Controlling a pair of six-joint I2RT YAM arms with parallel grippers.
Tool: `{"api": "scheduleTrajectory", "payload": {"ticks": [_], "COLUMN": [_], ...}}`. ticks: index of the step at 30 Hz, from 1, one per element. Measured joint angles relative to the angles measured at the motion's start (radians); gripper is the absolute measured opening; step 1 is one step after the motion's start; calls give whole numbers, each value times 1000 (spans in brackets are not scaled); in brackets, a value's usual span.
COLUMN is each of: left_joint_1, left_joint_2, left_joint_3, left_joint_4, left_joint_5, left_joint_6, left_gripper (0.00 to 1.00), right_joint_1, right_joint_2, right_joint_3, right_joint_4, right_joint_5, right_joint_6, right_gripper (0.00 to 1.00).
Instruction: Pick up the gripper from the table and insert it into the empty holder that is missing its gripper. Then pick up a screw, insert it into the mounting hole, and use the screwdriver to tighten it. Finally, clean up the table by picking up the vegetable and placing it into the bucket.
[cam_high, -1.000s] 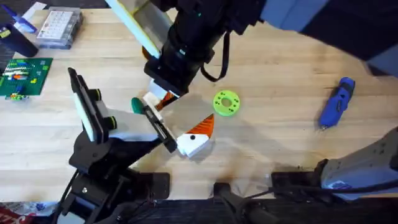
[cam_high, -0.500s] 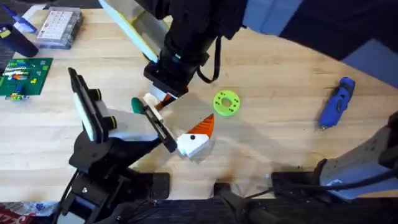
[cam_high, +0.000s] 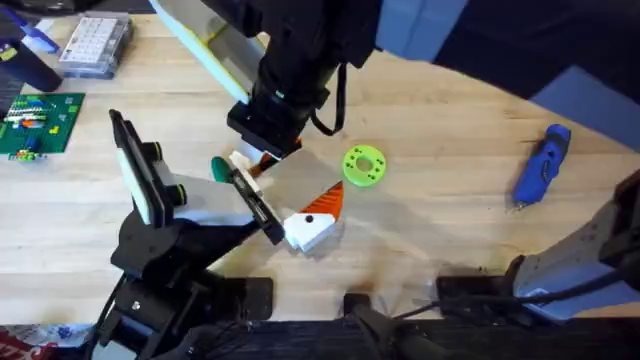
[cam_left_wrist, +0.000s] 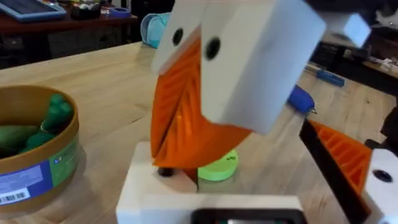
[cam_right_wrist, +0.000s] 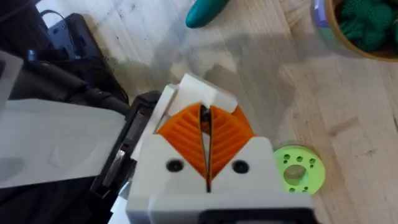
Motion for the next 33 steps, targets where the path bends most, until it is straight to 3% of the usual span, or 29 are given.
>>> {"api": "scheduleTrajectory", "payload": {"ticks": [2, 4, 8, 12, 14, 20, 33], "left_joint_1": [0, 0, 0, 0, 0, 0, 0], "left_joint_2": [0, 0, 0, 0, 0, 0, 0], "left_joint_3": [0, 0, 0, 0, 0, 0, 0], "left_joint_4": [0, 0, 0, 0, 0, 0, 0], "left_joint_5": [-1, -1, 0, 1, 2, 2, 2], "left_joint_6": [0, 0, 0, 1, 2, 2, 4], "left_gripper": [995, 995, 995, 995, 995, 995, 995], "right_joint_1": [0, 0, -1, -14, -30, -84, -201], "right_joint_2": [0, 0, 0, 0, 0, -7, -38], "right_joint_3": [0, 0, 0, 12, 31, 93, 104], "right_joint_4": [0, 1, 2, -8, -10, -10, -36], "right_joint_5": [0, 0, 1, 13, 12, 12, 12], "right_joint_6": [0, 2, -8, -16, -16, -18, -18], "right_gripper": [16, 105, 402, 817, 963, 995, 995]}}
